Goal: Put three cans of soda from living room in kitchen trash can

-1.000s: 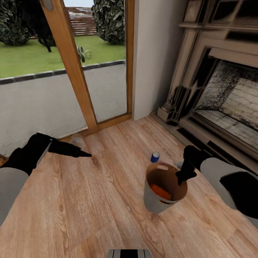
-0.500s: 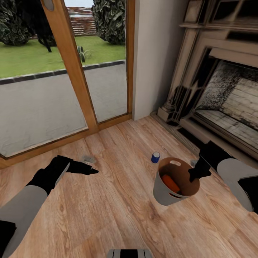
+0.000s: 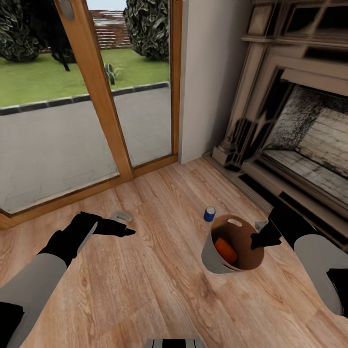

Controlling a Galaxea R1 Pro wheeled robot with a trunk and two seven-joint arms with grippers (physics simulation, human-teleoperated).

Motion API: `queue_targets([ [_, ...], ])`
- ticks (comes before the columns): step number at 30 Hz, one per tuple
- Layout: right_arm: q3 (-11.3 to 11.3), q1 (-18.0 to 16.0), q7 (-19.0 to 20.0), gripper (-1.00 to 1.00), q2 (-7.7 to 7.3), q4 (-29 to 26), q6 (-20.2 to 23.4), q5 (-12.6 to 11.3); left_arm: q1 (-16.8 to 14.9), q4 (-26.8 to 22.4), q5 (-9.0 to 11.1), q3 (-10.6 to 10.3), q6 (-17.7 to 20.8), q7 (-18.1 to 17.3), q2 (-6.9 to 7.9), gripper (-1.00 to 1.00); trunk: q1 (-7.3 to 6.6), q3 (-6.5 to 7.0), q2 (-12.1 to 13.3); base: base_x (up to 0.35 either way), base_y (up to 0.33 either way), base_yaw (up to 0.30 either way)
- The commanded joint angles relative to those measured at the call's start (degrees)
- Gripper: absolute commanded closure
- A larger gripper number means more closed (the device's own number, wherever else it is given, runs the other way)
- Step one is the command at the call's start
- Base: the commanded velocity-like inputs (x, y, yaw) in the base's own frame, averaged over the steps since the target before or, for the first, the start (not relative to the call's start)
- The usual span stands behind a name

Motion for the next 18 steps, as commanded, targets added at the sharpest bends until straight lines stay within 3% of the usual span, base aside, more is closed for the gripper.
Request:
queue_targets([
  [1,-1.34,0.93,-0.25,1.0,0.01,-1.3,0.61,-1.73,0.01,0.02,-0.08,-0.01,0.0,0.03,-0.28,-1.0,-0.23,0.19,0.41,0.0,0.0,0.0],
  [5,-3.03,2.75,-0.95,1.0,0.11,-3.09,0.61,-1.65,0.02,0.17,-0.17,0.01,0.01,0.1,-1.28,-1.0,-1.11,0.91,2.02,0.0,0.0,0.0],
  [15,-4.66,5.66,-0.78,1.0,0.14,-3.63,0.61,-1.8,0.07,0.09,-0.14,0.0,0.03,0.12,-1.49,-1.0,-3.3,2.7,6.03,0.0,0.0,0.0],
  [16,-7.87,6.63,-0.82,1.0,0.02,-3.7,0.41,-1.79,0.1,0.27,-0.17,-0.02,0.02,0.14,-1.67,-1.0,-3.52,2.88,6.43,0.0,0.0,0.0],
  [18,-8.46,6.79,-1.0,1.0,-0.15,-3.68,-0.63,-1.72,0.1,0.26,-0.19,0.01,0.05,0.16,-1.67,-1.0,-3.96,3.24,7.23,0.0,0.0,0.0],
])
